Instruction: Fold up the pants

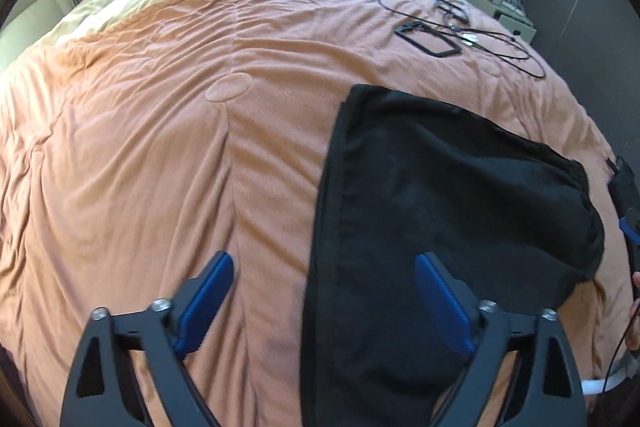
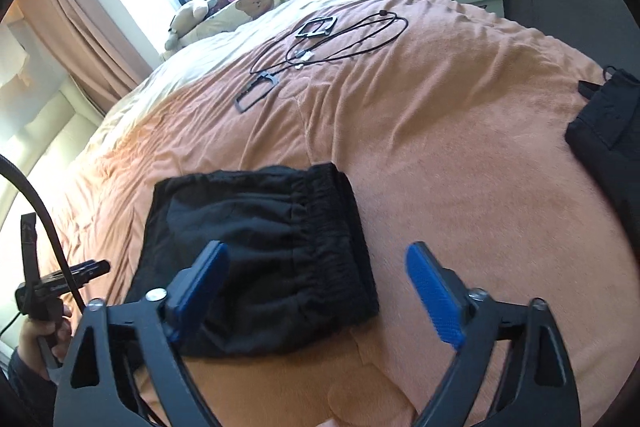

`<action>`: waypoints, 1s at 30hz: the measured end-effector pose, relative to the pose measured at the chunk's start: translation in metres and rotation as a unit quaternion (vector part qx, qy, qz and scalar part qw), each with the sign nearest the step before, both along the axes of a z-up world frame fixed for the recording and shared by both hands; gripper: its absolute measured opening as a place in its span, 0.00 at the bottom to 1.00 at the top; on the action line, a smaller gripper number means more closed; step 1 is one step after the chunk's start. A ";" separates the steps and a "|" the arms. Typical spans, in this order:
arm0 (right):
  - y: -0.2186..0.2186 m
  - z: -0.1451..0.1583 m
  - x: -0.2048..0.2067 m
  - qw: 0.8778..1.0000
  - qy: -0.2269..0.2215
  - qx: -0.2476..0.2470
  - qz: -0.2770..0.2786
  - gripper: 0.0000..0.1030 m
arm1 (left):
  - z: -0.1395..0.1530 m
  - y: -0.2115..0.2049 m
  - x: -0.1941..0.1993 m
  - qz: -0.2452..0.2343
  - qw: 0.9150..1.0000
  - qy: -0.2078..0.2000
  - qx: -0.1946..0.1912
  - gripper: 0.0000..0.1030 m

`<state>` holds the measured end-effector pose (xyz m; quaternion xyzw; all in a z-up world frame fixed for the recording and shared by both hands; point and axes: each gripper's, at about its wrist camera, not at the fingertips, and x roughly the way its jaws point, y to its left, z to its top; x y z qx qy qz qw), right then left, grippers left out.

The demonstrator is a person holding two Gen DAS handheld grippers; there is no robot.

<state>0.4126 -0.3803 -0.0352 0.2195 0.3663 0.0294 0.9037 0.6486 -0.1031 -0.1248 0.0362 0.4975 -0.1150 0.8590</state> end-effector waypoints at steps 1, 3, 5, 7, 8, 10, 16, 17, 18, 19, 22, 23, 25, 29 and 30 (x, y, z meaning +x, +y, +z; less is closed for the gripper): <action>0.000 -0.002 -0.004 1.000 0.004 0.004 -0.002 1.00 | 0.000 0.000 -0.004 0.001 1.000 0.000 -0.002 0.93; 0.002 -0.008 -0.015 1.000 0.011 0.021 0.000 1.00 | -0.002 0.002 -0.012 0.003 1.000 0.007 -0.013 0.93; 0.003 -0.015 -0.022 0.999 0.024 0.042 0.001 1.00 | -0.005 0.004 -0.018 0.006 1.000 0.014 -0.023 0.93; 0.003 -0.019 -0.027 0.998 0.032 0.062 0.004 1.00 | -0.007 0.005 -0.025 0.007 0.999 0.017 -0.030 0.93; 0.001 -0.019 -0.029 0.997 0.032 0.070 0.005 1.00 | -0.009 0.006 -0.029 0.009 0.999 0.018 -0.032 0.93; 0.001 -0.018 -0.031 0.997 0.024 0.072 0.006 1.00 | -0.012 0.009 -0.034 0.016 0.999 0.021 -0.029 0.93; -0.009 -0.034 -0.028 0.991 0.020 0.134 0.014 1.00 | -0.030 0.025 -0.043 0.027 0.995 0.054 -0.079 0.80; -0.009 -0.038 -0.028 0.989 0.023 0.142 0.014 1.00 | -0.034 0.026 -0.043 0.029 0.994 0.061 -0.084 0.74; -0.010 -0.042 -0.026 0.989 0.028 0.147 0.014 0.96 | -0.038 0.028 -0.043 0.032 0.993 0.068 -0.091 0.72; -0.012 -0.046 -0.022 0.988 0.031 0.148 0.015 0.92 | -0.041 0.030 -0.042 0.035 0.992 0.074 -0.097 0.69; -0.013 -0.051 -0.015 0.987 0.038 0.157 0.023 0.89 | -0.049 0.032 -0.040 0.046 0.989 0.084 -0.112 0.68; -0.014 -0.052 -0.014 0.986 0.041 0.161 0.025 0.88 | -0.051 0.032 -0.038 0.047 0.989 0.085 -0.113 0.68; -0.017 -0.056 -0.010 0.985 0.048 0.165 0.025 0.84 | -0.055 0.032 -0.033 0.050 0.989 0.087 -0.112 0.68; -0.024 -0.060 -0.001 0.982 0.060 0.180 0.017 0.82 | -0.064 0.035 -0.024 0.054 0.987 0.091 -0.120 0.68; -0.026 -0.062 0.001 0.980 0.062 0.187 0.016 0.81 | -0.066 0.036 -0.022 0.055 0.987 0.091 -0.124 0.68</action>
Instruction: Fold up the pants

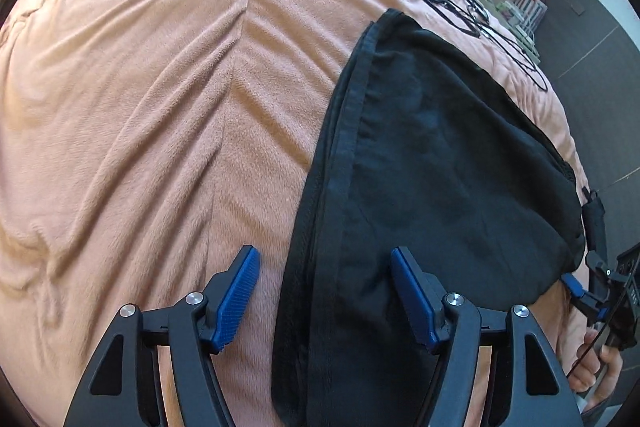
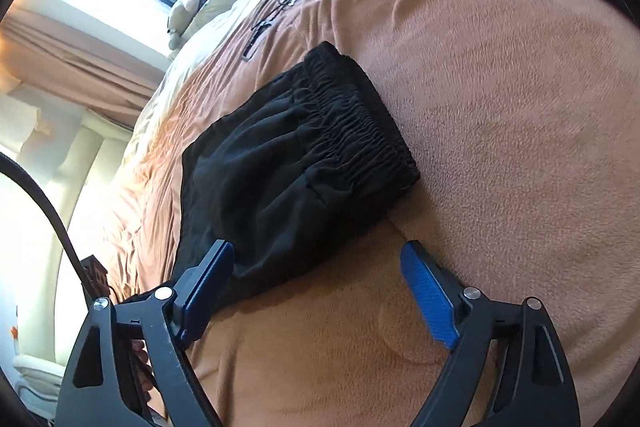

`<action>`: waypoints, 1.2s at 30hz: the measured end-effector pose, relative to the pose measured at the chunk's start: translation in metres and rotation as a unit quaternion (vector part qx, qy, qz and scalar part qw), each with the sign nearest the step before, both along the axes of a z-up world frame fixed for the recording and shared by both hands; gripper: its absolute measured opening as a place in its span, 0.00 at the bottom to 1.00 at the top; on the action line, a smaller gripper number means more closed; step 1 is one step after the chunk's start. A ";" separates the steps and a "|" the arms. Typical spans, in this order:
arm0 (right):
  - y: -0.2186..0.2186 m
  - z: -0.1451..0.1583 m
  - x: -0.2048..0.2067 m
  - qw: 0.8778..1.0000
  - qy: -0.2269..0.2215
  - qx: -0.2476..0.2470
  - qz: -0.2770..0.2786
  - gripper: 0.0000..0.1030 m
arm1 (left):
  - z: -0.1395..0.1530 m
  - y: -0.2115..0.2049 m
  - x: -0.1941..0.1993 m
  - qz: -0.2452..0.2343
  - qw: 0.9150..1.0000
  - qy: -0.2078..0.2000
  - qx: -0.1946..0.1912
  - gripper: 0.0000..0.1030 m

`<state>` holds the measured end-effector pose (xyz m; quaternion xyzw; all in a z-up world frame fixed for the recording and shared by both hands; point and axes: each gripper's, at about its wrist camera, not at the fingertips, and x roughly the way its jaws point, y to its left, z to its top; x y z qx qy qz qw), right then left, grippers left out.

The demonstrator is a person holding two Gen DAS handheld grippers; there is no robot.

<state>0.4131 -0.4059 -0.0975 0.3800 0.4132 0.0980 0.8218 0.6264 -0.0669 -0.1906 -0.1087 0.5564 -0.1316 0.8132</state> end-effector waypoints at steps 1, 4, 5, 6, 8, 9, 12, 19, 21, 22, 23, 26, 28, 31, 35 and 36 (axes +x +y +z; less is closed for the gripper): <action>-0.001 -0.001 0.002 1.000 0.002 0.006 -0.003 0.79 | -0.001 0.001 0.001 0.000 1.000 -0.001 -0.003 0.68; -0.002 -0.004 0.006 1.000 0.006 0.009 -0.012 0.74 | -0.005 0.003 0.007 0.000 1.000 -0.006 -0.010 0.58; -0.002 -0.005 0.005 1.000 0.006 0.010 -0.014 0.74 | -0.005 0.005 0.008 0.001 1.000 -0.008 -0.011 0.53; -0.003 -0.005 0.006 1.000 0.006 0.013 -0.017 0.73 | -0.005 0.007 0.010 0.003 1.000 -0.010 -0.017 0.51; 0.000 -0.006 0.007 1.000 0.005 0.014 -0.019 0.72 | -0.005 0.013 0.009 0.003 0.999 -0.008 -0.032 0.39; 0.000 -0.006 0.008 1.000 0.005 0.013 -0.020 0.70 | -0.006 0.015 0.007 0.001 0.999 -0.004 -0.046 0.37; 0.002 -0.007 0.005 1.000 0.004 0.009 -0.022 0.70 | -0.005 0.018 -0.002 -0.014 0.998 0.007 -0.057 0.35; 0.011 -0.007 0.008 1.000 0.002 0.009 -0.024 0.70 | -0.007 0.021 -0.005 -0.026 0.997 0.010 -0.070 0.30; 0.012 -0.007 0.011 1.000 -0.004 0.010 -0.024 0.60 | -0.005 0.019 -0.003 -0.021 0.998 0.006 -0.051 0.14; 0.012 -0.008 0.012 1.000 -0.004 0.010 -0.022 0.49 | -0.004 0.018 -0.003 -0.019 0.999 0.005 -0.051 0.11; 0.011 -0.009 0.013 1.000 -0.002 0.010 -0.021 0.44 | -0.001 0.017 -0.005 -0.020 0.999 0.001 -0.049 0.09; 0.008 -0.013 0.015 1.000 -0.001 0.020 -0.019 0.27 | 0.008 0.014 -0.012 -0.025 0.999 -0.011 -0.037 0.09; 0.008 -0.013 0.014 0.999 -0.005 0.027 -0.018 0.22 | 0.014 0.014 -0.015 -0.023 0.999 -0.015 -0.036 0.08; 0.011 -0.008 0.012 1.000 -0.013 0.013 -0.012 0.20 | 0.023 0.019 -0.021 -0.020 0.999 -0.021 -0.037 0.08; 0.016 -0.006 0.011 1.000 -0.018 0.010 -0.001 0.18 | 0.034 0.021 -0.027 -0.015 0.999 -0.027 -0.034 0.08; 0.017 -0.007 0.010 1.000 -0.017 0.012 0.002 0.17 | 0.036 0.022 -0.030 -0.014 0.999 -0.027 -0.035 0.08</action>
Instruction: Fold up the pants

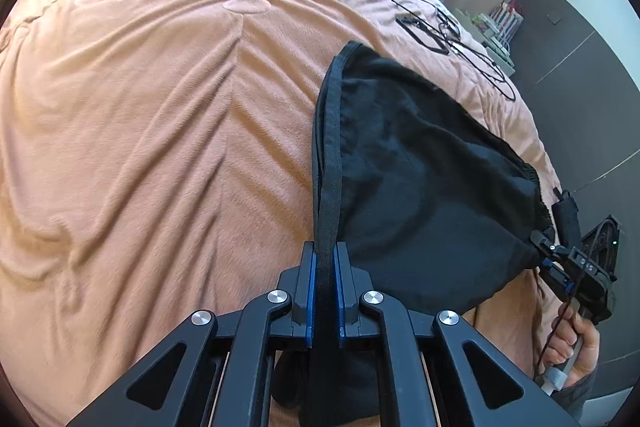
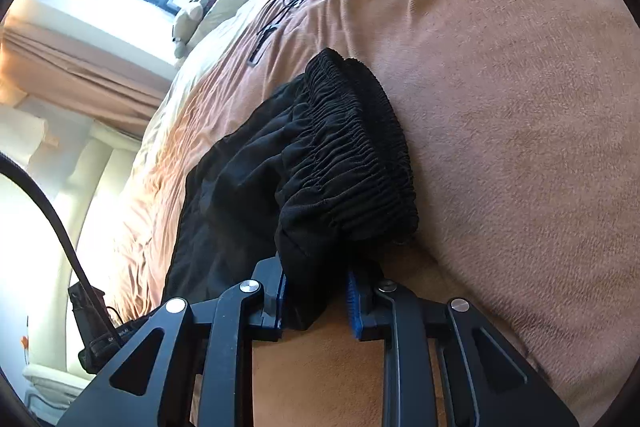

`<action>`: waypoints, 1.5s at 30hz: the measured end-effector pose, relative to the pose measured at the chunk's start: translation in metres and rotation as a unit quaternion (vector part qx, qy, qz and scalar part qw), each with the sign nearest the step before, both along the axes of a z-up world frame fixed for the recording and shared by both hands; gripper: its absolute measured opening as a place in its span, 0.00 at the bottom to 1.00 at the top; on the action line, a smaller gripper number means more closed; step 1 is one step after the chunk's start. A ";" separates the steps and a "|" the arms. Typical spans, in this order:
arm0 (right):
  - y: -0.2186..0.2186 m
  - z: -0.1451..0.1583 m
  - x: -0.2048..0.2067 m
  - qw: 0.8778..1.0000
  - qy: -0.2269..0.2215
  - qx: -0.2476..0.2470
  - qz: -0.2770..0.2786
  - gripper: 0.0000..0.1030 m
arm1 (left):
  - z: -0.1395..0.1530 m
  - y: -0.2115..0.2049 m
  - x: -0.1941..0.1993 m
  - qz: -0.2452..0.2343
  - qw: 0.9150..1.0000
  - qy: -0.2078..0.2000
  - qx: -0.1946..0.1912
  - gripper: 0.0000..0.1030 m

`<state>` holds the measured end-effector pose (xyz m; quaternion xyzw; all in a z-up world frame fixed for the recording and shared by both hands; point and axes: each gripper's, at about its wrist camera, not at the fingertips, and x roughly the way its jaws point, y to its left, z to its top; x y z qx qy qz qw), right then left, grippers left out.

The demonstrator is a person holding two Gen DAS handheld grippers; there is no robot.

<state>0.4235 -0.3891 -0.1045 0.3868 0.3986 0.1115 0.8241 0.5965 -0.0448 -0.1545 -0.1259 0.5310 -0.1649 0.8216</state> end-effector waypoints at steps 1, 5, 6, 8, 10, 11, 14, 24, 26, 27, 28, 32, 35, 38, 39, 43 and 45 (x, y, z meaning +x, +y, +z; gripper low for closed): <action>0.000 -0.001 0.002 1.000 0.001 0.002 0.003 0.17 | 0.003 0.001 -0.003 0.002 1.000 0.000 0.000 0.08; 0.007 -0.001 0.005 1.000 -0.001 0.005 0.021 0.17 | 0.016 0.012 -0.017 0.011 1.000 -0.006 0.002 0.08; 0.011 -0.001 0.006 1.000 -0.001 0.003 0.028 0.17 | 0.019 0.015 -0.021 0.014 1.000 -0.007 0.003 0.08; 0.016 0.000 0.009 0.999 -0.001 -0.004 0.036 0.17 | 0.024 0.022 -0.030 0.021 1.000 -0.009 0.004 0.08; 0.024 0.002 0.011 0.999 -0.003 -0.014 0.051 0.17 | 0.029 0.029 -0.038 0.029 0.999 -0.011 0.008 0.08; 0.029 0.003 0.012 0.998 -0.004 -0.016 0.058 0.17 | 0.031 0.035 -0.045 0.034 0.999 -0.012 0.009 0.08; 0.041 0.005 0.017 0.997 -0.008 -0.021 0.077 0.17 | 0.036 0.048 -0.058 0.046 0.999 -0.013 0.010 0.08; 0.099 0.005 0.033 0.989 -0.013 -0.054 0.139 0.17 | 0.045 0.099 -0.115 0.103 0.995 -0.011 0.005 0.08; 0.112 0.006 0.035 0.986 -0.016 -0.062 0.153 0.17 | 0.047 0.109 -0.125 0.113 0.994 -0.012 0.004 0.08; 0.118 0.005 0.036 0.985 -0.017 -0.065 0.160 0.17 | 0.048 0.116 -0.132 0.118 0.993 -0.012 0.002 0.08; 0.123 0.006 0.037 0.984 -0.017 -0.065 0.165 0.17 | 0.049 0.119 -0.136 0.122 0.992 -0.012 0.002 0.08; 0.136 0.003 0.041 0.981 -0.017 -0.061 0.185 0.17 | 0.054 0.137 -0.155 0.140 0.990 -0.009 0.000 0.08; 0.146 0.004 0.041 0.978 -0.020 -0.069 0.198 0.15 | 0.059 0.147 -0.172 0.149 0.989 -0.008 -0.008 0.08; 0.152 0.004 0.037 0.976 -0.024 -0.072 0.204 0.15 | 0.058 0.152 -0.182 0.152 0.988 -0.003 -0.012 0.08; 0.153 0.004 0.036 0.976 -0.026 -0.075 0.204 0.14 | 0.054 0.156 -0.184 0.155 0.988 0.003 -0.016 0.08; 0.158 0.003 0.034 0.974 -0.030 -0.096 0.202 0.14 | 0.036 0.164 -0.185 0.162 0.986 0.019 -0.023 0.08; 0.161 0.000 0.038 0.973 -0.028 -0.110 0.201 0.14 | 0.022 0.170 -0.182 0.168 0.985 0.027 -0.028 0.08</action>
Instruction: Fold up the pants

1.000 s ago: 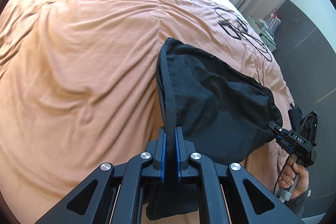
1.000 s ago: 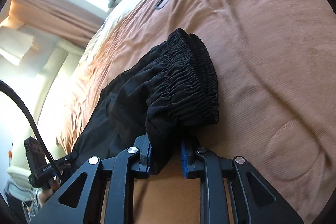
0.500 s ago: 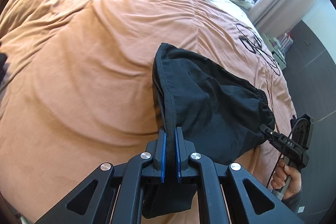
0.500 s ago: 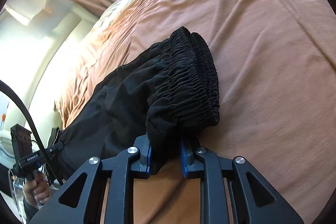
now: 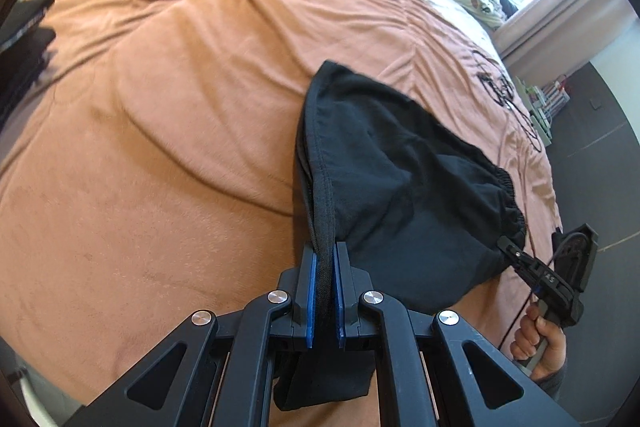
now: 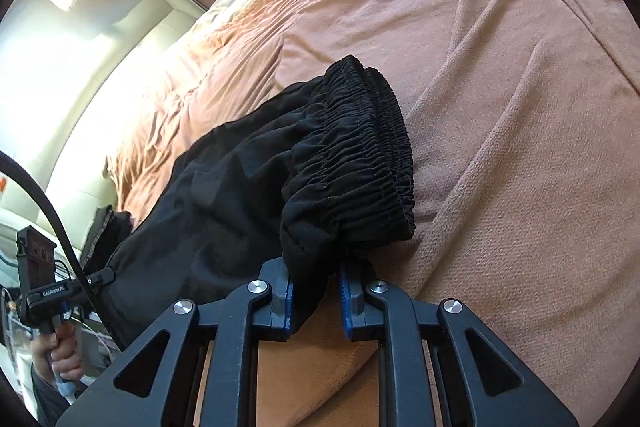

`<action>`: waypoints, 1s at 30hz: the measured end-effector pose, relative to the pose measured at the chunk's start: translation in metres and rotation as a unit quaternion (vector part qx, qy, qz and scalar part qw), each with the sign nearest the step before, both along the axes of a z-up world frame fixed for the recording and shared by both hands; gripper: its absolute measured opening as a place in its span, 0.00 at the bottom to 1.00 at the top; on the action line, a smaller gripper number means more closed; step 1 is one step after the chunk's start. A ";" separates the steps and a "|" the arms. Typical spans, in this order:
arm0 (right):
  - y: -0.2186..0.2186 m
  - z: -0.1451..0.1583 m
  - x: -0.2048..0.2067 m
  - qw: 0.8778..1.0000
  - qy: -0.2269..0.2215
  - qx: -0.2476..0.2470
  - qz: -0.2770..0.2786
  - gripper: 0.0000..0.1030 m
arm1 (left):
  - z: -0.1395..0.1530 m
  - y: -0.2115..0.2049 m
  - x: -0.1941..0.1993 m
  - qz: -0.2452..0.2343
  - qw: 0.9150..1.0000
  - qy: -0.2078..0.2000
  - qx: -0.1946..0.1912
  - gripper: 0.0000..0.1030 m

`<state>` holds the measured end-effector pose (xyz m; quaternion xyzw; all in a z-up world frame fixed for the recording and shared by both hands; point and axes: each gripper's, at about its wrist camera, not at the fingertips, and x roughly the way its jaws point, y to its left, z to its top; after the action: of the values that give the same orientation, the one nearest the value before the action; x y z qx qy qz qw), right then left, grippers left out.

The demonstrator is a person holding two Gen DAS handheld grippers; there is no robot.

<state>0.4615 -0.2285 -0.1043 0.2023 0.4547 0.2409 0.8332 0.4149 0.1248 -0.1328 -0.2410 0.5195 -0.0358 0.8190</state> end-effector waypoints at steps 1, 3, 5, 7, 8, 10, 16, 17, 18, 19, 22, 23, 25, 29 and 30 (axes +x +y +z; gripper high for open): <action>0.004 -0.002 -0.002 1.000 0.002 -0.004 -0.003 0.14 | -0.005 0.002 0.002 0.002 1.000 0.002 -0.004 0.08; 0.007 -0.004 0.000 1.000 0.008 -0.009 -0.006 0.14 | -0.019 0.005 0.007 0.006 1.000 0.008 -0.011 0.08; 0.009 -0.007 0.002 1.000 0.017 -0.013 -0.010 0.15 | -0.032 0.009 0.013 0.009 1.000 0.014 -0.016 0.08; 0.008 -0.005 -0.001 1.000 0.022 -0.010 -0.012 0.21 | -0.042 0.012 0.016 0.013 0.999 0.021 -0.026 0.08; 0.009 -0.003 -0.002 0.999 0.025 -0.016 -0.014 0.23 | -0.049 0.015 0.017 0.018 0.999 0.028 -0.036 0.09; 0.008 0.004 -0.009 0.999 0.026 -0.028 -0.020 0.28 | -0.054 0.018 0.015 0.025 0.998 0.033 -0.051 0.10; 0.002 0.029 -0.034 0.997 0.000 -0.065 -0.040 0.39 | -0.051 0.020 -0.008 0.019 0.997 0.013 -0.076 0.46; 0.002 0.032 -0.036 0.997 -0.005 -0.067 -0.044 0.41 | -0.049 0.020 -0.014 0.019 0.997 0.007 -0.079 0.53; 0.001 0.037 -0.040 0.996 -0.013 -0.069 -0.050 0.43 | -0.046 0.019 -0.020 0.019 0.997 0.000 -0.078 0.55; 0.000 0.040 -0.045 0.996 -0.018 -0.070 -0.052 0.43 | -0.044 0.020 -0.024 0.020 0.997 -0.005 -0.079 0.58; 0.001 0.049 -0.057 0.995 -0.034 -0.074 -0.052 0.44 | -0.040 0.022 -0.040 0.022 0.995 -0.017 -0.096 0.59; 0.003 0.051 -0.060 0.995 -0.037 -0.075 -0.051 0.44 | -0.040 0.022 -0.044 0.020 0.994 -0.019 -0.101 0.59; 0.002 0.051 -0.070 0.995 -0.042 -0.074 -0.046 0.44 | -0.040 0.021 -0.054 0.017 0.994 -0.020 -0.103 0.59; 0.011 0.050 -0.080 0.995 -0.049 -0.079 -0.031 0.44 | -0.044 0.016 -0.067 0.005 0.994 -0.022 -0.103 0.59; 0.015 0.050 -0.084 0.995 -0.054 -0.084 -0.026 0.44 | -0.045 0.015 -0.068 0.002 0.995 -0.022 -0.099 0.59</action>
<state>0.3772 -0.2131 -0.0546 0.1298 0.4221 0.1904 0.8768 0.3466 0.1402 -0.1775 -0.3214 0.4944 -0.0910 0.8025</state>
